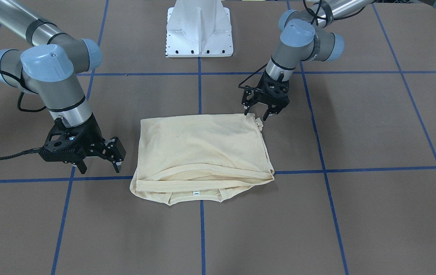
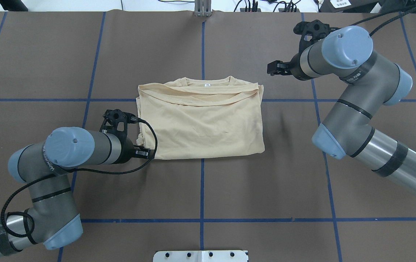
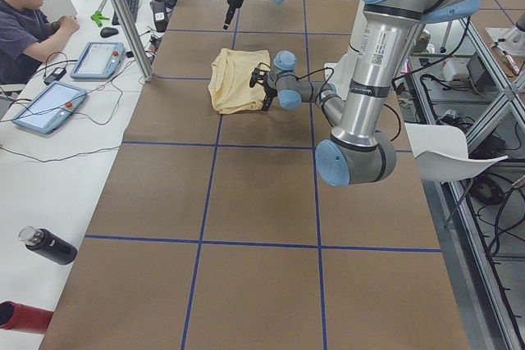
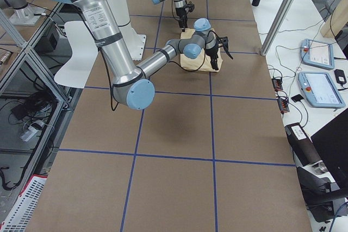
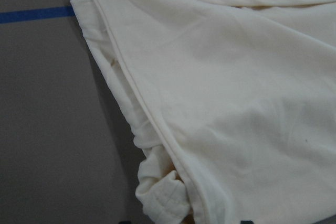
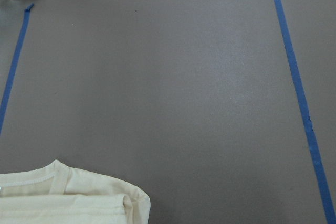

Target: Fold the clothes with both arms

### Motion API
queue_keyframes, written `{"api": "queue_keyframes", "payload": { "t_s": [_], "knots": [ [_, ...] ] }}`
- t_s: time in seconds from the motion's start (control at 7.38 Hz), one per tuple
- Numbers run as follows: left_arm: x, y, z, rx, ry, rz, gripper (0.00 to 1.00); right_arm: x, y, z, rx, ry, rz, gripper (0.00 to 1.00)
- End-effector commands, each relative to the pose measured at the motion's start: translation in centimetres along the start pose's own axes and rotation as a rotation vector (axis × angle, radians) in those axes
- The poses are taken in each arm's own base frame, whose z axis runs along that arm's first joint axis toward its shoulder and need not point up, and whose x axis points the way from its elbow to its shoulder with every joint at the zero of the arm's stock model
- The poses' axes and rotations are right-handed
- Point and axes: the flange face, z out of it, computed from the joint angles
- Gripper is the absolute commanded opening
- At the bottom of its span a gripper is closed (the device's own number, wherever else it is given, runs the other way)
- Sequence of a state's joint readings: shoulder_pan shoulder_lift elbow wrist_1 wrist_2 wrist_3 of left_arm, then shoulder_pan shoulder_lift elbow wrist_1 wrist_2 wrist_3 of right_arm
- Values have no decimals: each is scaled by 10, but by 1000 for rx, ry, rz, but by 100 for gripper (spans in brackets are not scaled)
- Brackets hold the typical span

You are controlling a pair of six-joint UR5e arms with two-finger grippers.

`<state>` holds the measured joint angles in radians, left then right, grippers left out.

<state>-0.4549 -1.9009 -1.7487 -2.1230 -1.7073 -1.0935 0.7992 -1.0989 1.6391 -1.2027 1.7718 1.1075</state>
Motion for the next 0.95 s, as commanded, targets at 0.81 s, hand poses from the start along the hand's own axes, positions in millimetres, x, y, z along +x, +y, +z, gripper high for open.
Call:
{"api": "queue_keyframes", "payload": {
  "t_s": [0.81],
  "knots": [
    [-65,-61,-6,72,-114,97,0,-4,7,4,-4,2,-6,100]
  ]
}}
